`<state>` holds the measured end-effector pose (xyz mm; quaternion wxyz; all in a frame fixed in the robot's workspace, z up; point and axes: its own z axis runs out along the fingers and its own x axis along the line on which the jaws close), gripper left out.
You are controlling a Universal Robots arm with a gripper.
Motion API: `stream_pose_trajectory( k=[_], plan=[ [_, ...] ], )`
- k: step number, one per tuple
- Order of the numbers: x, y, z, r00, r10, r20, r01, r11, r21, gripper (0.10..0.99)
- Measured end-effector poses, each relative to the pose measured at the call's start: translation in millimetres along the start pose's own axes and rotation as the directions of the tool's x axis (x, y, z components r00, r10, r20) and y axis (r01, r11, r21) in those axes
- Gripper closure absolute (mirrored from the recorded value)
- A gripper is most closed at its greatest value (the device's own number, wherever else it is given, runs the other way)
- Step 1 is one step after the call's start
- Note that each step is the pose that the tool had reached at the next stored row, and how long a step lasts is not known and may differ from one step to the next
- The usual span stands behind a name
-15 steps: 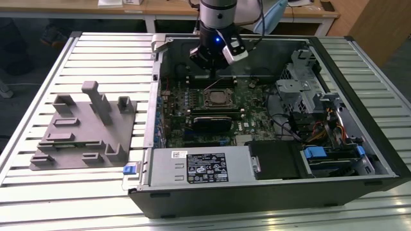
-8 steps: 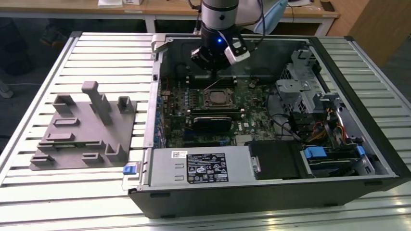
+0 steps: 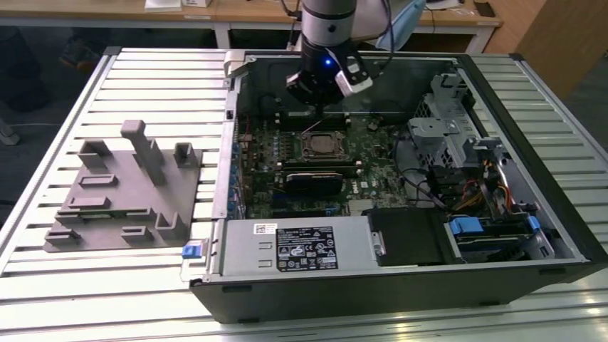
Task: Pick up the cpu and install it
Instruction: 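Install the first cpu locking lever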
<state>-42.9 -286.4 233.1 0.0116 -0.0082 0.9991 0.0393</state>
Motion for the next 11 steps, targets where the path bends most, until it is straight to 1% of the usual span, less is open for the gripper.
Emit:
stream_pose_trajectory(
  k=[11],
  plan=[
    [-7.0, 2.4, 4.7, 1.0, 0.0, 0.0001, 0.0, 1.0, 0.003, 0.98]
  ],
)
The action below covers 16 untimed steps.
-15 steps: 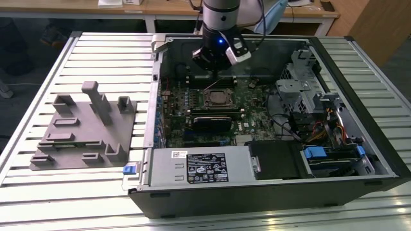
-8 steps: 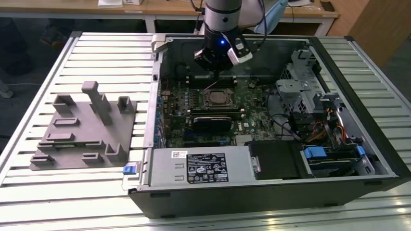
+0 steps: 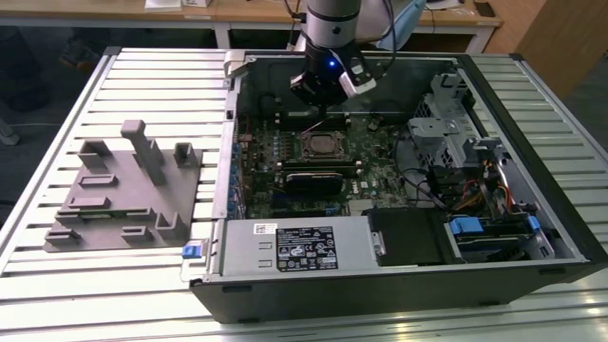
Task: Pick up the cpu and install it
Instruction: 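Install the first cpu locking lever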
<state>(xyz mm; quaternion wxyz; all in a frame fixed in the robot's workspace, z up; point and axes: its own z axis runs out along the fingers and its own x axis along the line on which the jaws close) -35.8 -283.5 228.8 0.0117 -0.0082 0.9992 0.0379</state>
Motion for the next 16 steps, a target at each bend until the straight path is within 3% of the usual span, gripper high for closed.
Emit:
stream_pose_trajectory(
  k=[16],
  plan=[
    [-12.3, -0.8, 10.1, 1.0, 0.0, -0.0001, 0.0, 1.0, 0.001, 0.98]
  ],
)
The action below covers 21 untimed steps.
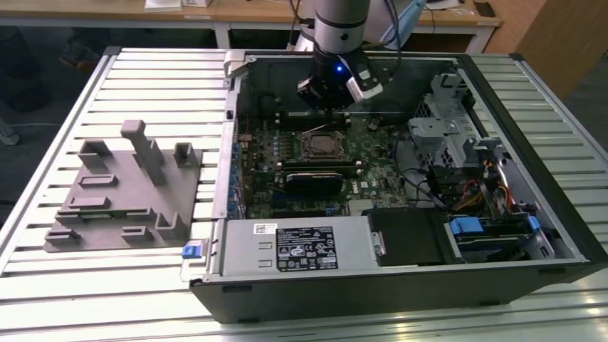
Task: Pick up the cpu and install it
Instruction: 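Install the first cpu locking lever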
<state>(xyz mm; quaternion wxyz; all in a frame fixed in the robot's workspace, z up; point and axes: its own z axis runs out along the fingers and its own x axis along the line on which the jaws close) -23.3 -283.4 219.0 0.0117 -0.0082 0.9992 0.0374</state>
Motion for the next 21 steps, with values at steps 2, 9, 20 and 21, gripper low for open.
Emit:
stream_pose_trajectory(
  k=[2, 9, 20, 21],
  plan=[
    [-0.8, -0.2, 1.9, 1.0, 0.0, -0.0001, 0.0, 1.0, 0.0, 0.98],
    [-1.7, -0.7, 9.8, 1.0, 0.0, -0.0009, 0.0, 1.0, 0.0, 0.98],
    [-4.3, -1.4, 17.2, 1.0, 0.0, -0.0044, 0.0, 1.0, 0.001, 0.98],
    [-4.3, -1.4, 17.2, 1.0, 0.0, -0.0045, 0.0, 1.0, 0.001, 0.98]
  ],
)
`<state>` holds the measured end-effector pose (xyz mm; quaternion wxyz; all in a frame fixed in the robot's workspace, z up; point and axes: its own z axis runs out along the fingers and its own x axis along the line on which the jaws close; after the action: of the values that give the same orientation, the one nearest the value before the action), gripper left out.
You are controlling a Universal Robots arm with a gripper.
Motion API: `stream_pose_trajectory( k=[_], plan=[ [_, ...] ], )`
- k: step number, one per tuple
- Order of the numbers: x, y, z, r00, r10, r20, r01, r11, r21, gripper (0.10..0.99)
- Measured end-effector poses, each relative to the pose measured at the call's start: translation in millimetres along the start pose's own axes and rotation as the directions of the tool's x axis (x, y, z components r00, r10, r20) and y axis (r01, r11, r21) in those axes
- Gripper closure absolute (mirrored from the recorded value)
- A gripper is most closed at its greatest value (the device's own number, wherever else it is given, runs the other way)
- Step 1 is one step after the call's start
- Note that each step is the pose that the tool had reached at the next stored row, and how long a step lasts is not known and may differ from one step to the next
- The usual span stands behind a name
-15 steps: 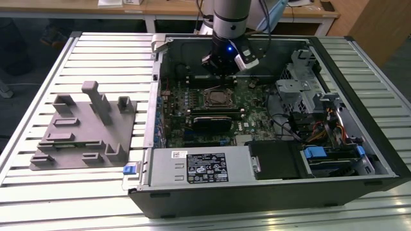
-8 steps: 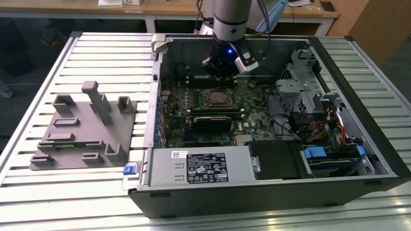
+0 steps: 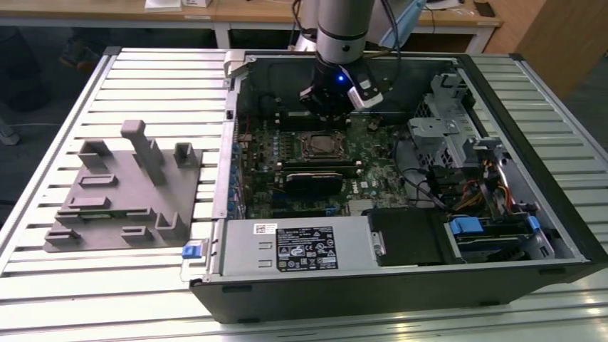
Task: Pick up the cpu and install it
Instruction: 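Install the first cpu locking lever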
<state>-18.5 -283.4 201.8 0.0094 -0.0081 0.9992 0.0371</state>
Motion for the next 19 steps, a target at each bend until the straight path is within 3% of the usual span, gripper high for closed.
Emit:
stream_pose_trajectory(
  k=[8, 19],
  plan=[
    [-0.4, 0.2, -2.1, 1.0, 0.0, 0.0003, 0.0, 1.0, 0.0, 0.98],
    [-1.9, -0.2, 3.6, 1.0, 0.0, 0.0002, 0.0, 0.9999, 0.015, 0.98]
  ],
)
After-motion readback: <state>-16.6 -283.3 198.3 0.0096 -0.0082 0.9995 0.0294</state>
